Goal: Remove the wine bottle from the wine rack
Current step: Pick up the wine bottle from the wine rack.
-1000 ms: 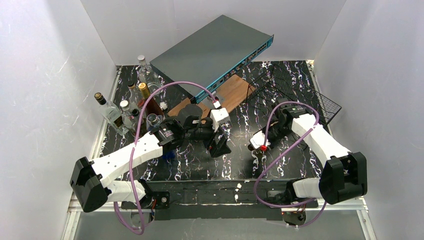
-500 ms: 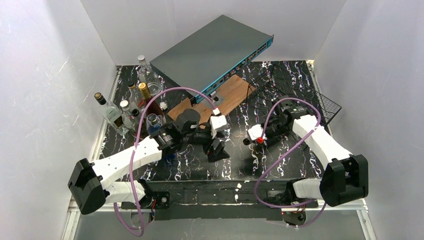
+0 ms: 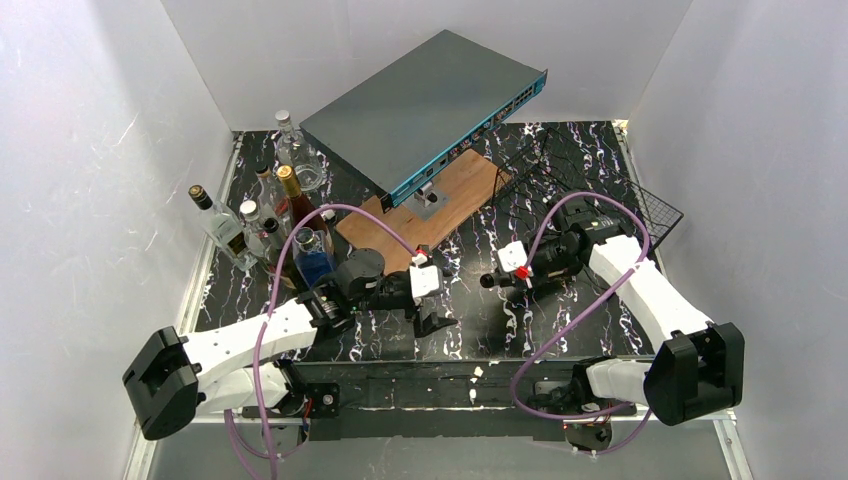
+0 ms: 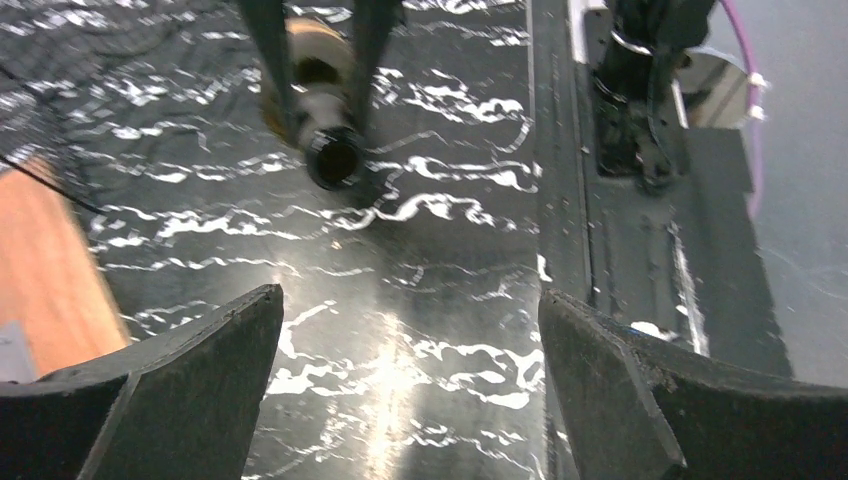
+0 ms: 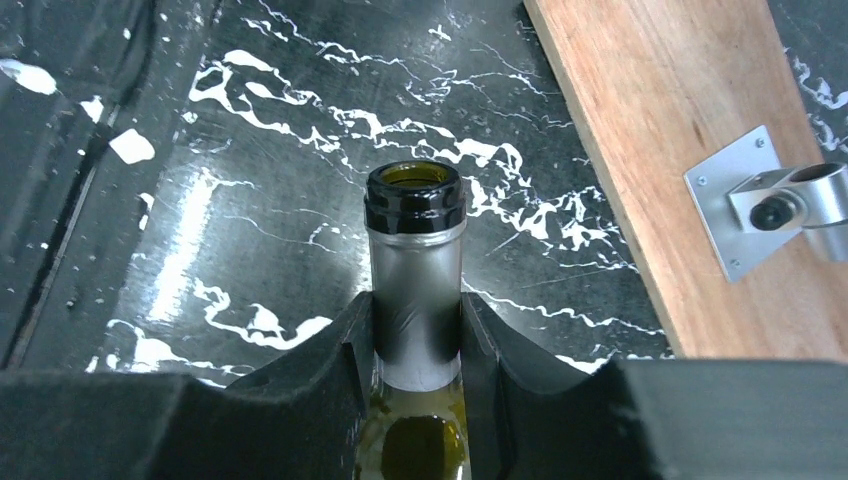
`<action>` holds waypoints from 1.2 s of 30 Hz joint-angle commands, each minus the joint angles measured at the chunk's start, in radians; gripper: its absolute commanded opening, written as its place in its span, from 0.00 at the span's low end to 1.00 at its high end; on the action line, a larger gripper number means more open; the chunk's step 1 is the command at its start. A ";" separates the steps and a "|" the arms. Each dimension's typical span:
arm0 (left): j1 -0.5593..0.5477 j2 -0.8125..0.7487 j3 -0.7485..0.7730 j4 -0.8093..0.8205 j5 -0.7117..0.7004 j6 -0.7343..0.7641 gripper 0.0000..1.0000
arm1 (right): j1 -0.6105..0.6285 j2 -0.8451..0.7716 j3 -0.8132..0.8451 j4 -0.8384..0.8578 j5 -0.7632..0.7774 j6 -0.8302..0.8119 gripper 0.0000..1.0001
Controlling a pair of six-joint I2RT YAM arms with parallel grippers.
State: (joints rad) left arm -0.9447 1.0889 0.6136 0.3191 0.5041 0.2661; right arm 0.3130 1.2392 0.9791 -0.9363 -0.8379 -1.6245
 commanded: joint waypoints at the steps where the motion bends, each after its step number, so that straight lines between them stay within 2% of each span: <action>1: -0.007 -0.005 -0.029 0.208 -0.080 0.000 0.98 | 0.003 -0.024 0.019 -0.022 -0.082 0.092 0.05; 16: -0.093 0.190 0.034 0.337 -0.198 0.017 0.98 | 0.009 -0.050 0.021 0.044 -0.145 0.212 0.05; 27: -0.104 0.278 0.082 0.418 -0.308 0.006 0.98 | 0.012 -0.055 0.023 0.050 -0.166 0.235 0.04; 36: -0.103 0.346 0.132 0.432 -0.248 -0.013 0.78 | 0.015 -0.055 0.015 0.064 -0.170 0.252 0.04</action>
State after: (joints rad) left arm -1.0431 1.4158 0.6975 0.7109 0.2264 0.2638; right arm 0.3214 1.2098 0.9791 -0.8913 -0.9459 -1.3926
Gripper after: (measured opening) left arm 0.824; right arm 0.411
